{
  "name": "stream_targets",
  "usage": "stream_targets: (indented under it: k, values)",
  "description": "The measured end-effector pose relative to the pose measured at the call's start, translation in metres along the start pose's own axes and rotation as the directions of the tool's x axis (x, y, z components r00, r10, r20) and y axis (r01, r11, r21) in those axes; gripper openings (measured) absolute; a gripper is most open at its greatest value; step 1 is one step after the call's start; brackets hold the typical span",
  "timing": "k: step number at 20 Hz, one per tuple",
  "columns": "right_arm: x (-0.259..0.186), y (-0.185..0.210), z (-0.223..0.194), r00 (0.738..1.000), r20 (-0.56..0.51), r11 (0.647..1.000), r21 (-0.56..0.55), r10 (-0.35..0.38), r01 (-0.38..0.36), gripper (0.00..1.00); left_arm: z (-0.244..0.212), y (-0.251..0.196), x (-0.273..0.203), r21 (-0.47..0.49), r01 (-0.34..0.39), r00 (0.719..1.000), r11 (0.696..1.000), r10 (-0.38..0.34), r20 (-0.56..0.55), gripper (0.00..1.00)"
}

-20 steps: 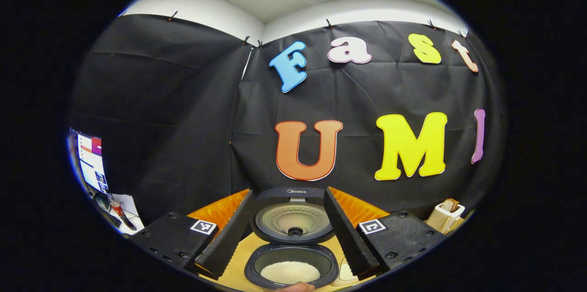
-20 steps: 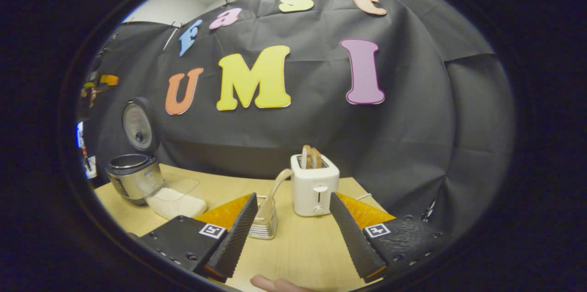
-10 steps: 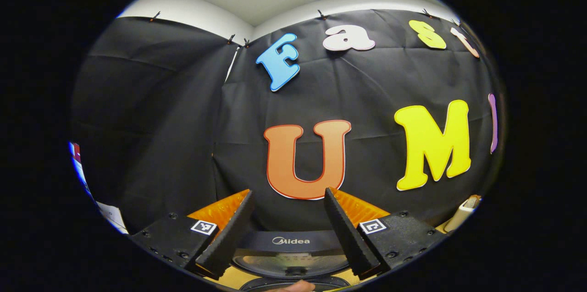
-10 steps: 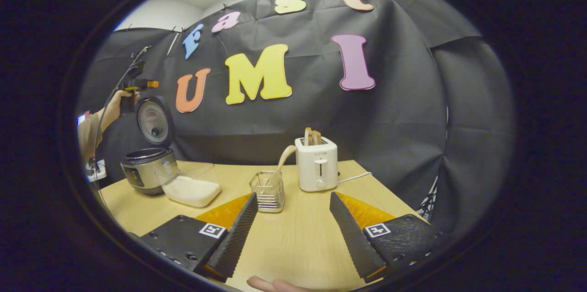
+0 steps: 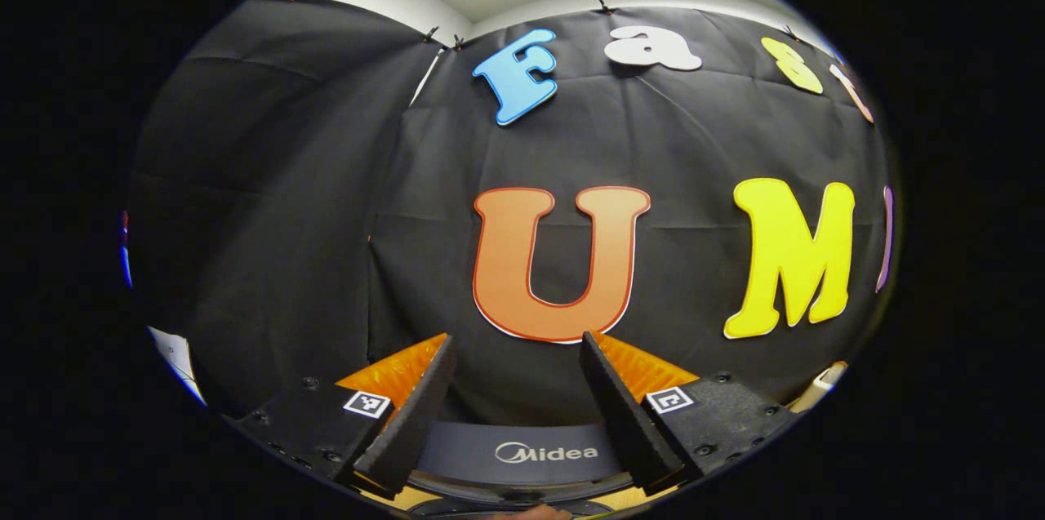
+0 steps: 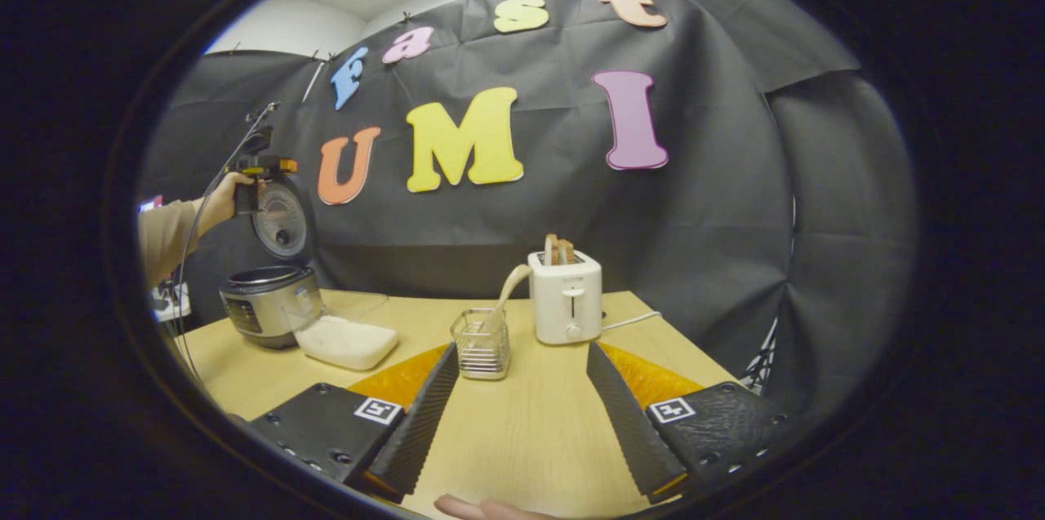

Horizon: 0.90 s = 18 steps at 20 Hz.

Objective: Close the left gripper, press the button to open the rice cooker; take a wooden spoon from the chopstick holder with the right hand, scoop a spoonful of rice and pour it into the rice cooker, then put the wooden spoon back into the chopstick holder.

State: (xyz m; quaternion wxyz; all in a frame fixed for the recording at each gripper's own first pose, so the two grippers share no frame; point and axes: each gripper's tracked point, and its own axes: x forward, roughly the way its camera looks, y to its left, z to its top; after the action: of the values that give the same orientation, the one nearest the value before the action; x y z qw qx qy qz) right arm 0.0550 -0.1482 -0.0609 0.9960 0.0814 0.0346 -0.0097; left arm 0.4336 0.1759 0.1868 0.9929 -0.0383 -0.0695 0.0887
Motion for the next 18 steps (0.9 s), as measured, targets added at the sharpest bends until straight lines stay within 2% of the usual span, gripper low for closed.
stream_targets:
  k: [2, 6, 10, 14, 16, 18]
  values:
    - [0.0, 0.01, -0.002, 1.0, -0.003, 1.0, 0.005, 0.014, -0.014, 0.94, -0.001, 0.0, -0.006, 0.016, 0.001, 1.0, 1.0, -0.001, -0.009, 0.95]
    - [-0.012, 0.02, -0.003, 0.999, 0.01, 0.999, 0.008, 0.032, -0.032, 0.92, -0.004, -0.001, -0.015, 0.044, 0.003, 0.999, 0.999, -0.002, -0.032, 0.98]
    - [-0.018, 0.02, -0.015, 1.0, -0.013, 1.0, 0.012, 0.023, -0.023, 0.92, -0.001, -0.001, -0.03, 0.045, 0.003, 1.0, 0.999, -0.003, 0.009, 1.0]
    - [-0.033, 0.031, -0.014, 0.997, -0.009, 0.997, 0.045, 0.07, -0.07, 0.94, -0.004, -0.002, -0.053, 0.047, 0.017, 0.999, 0.999, -0.019, 0.037, 0.98]
    - [-0.036, 0.033, -0.019, 0.997, -0.022, 0.996, 0.048, 0.072, -0.071, 0.92, -0.008, -0.003, -0.066, 0.048, 0.025, 0.999, 0.999, -0.027, 0.043, 0.98]
    - [-0.042, 0.037, -0.019, 0.997, -0.025, 0.996, 0.045, 0.076, -0.075, 0.95, -0.014, -0.003, -0.083, 0.049, 0.028, 0.999, 0.998, -0.03, 0.043, 0.98]
